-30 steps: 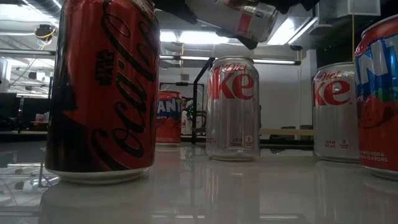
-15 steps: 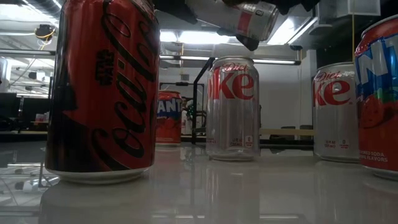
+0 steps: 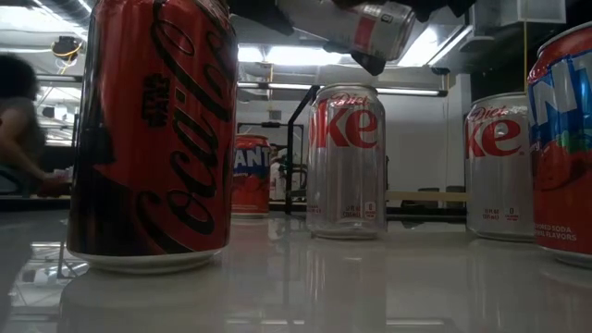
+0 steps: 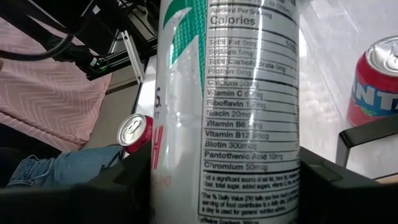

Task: Place canned beverage on shelf
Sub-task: Put the top white black soda can on the shelf aligned with the other white black soda can

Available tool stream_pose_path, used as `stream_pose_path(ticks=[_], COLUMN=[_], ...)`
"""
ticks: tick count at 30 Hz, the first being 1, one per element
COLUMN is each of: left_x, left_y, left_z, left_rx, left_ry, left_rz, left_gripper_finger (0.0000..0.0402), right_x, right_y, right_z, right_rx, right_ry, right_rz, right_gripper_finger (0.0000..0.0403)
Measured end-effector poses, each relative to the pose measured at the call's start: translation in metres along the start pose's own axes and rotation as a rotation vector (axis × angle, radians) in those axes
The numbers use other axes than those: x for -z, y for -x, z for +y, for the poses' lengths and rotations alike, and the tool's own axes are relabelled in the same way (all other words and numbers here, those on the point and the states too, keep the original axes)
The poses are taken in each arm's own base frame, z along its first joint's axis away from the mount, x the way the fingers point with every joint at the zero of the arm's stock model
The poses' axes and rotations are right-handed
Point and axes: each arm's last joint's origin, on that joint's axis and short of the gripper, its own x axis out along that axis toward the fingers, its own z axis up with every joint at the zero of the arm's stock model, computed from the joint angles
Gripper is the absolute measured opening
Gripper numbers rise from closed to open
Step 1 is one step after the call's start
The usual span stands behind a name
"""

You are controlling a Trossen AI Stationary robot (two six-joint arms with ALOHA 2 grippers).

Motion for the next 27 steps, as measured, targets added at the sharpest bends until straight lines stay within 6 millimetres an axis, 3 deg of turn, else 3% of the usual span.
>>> stream_pose_path(ticks=[7, 17, 27], left_x=[0.0, 0.0, 0.012], left_y=[0.0, 0.0, 0.019], left_z=[0.0, 0.001, 0.011], left_rx=[0.01, 0.005, -0.023], left_ry=[0.034, 0.142, 0.343], left_rz=[-0.012, -0.012, 0.009], left_gripper_finger=[0.0272, 0.0352, 0.0354], right_x=[0.0, -0.001, -0.005], right_y=[0.0, 0.0, 0.011], right_z=[0.0, 0.0, 0.004], right_rx=[-0.001, 0.025, 0.045], right_ry=[0.007, 0.014, 0.052], right_rz=[0.001, -0.012, -0.052], right_gripper_finger=[0.0239, 0.024, 0.0239])
